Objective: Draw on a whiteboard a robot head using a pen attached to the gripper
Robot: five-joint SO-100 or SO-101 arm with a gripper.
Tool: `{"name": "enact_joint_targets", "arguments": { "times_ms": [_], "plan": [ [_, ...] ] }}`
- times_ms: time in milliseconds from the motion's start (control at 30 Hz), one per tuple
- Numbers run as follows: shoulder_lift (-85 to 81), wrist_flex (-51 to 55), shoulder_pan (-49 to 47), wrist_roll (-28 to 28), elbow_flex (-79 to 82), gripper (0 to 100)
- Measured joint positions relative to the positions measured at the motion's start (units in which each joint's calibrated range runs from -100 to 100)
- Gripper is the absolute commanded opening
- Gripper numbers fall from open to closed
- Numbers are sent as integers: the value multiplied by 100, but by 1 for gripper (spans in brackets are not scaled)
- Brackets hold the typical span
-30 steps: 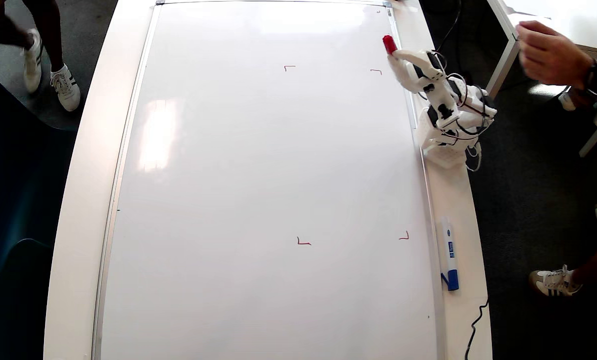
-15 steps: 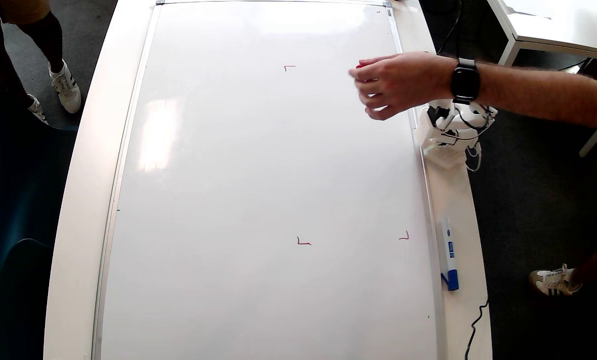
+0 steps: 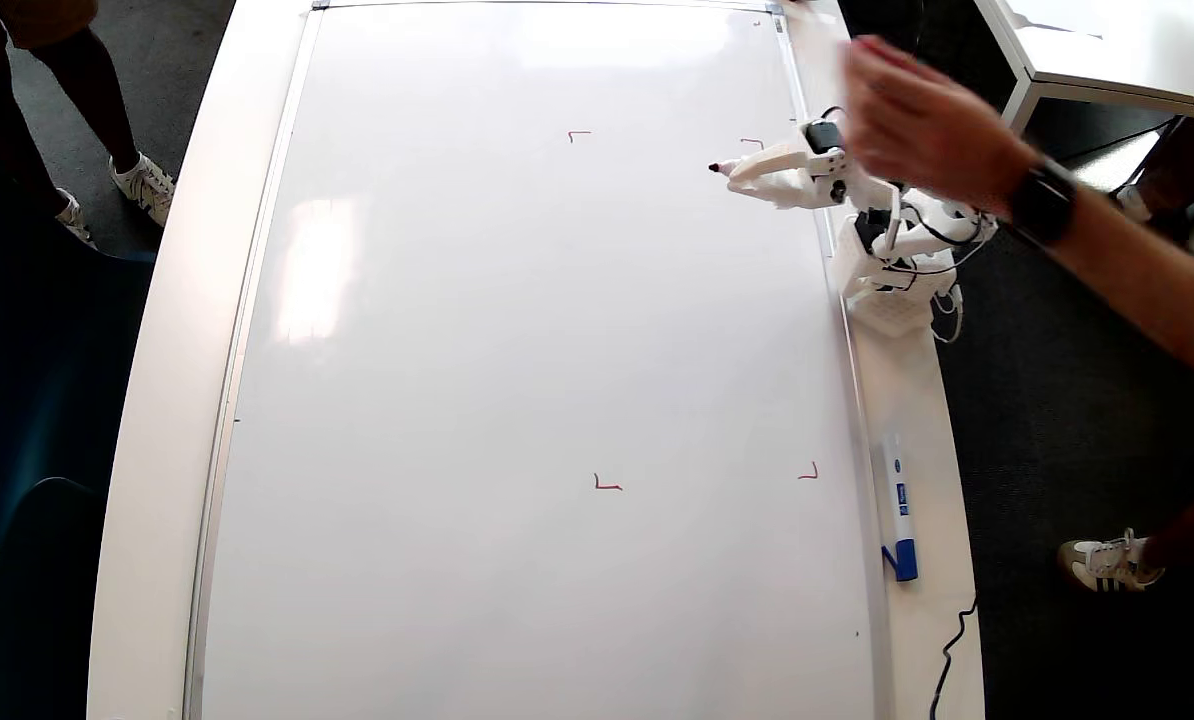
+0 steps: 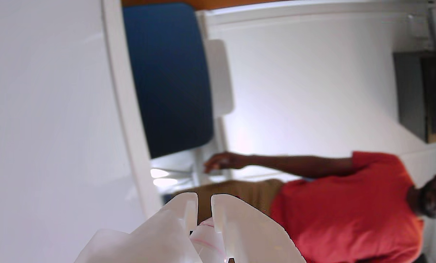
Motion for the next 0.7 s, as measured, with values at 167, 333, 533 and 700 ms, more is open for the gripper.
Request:
{"name": "enact_joint_targets", "arguments": {
  "times_ms": [167,333,533,700],
  "plan": [
    [1033,8,0,-238,-530,1],
    [2202,8,0,-449,-1069,1],
    [3931,8,15,-840,-1763,1],
    [5599,8,-8,-956,-2467,1]
  ]
}}
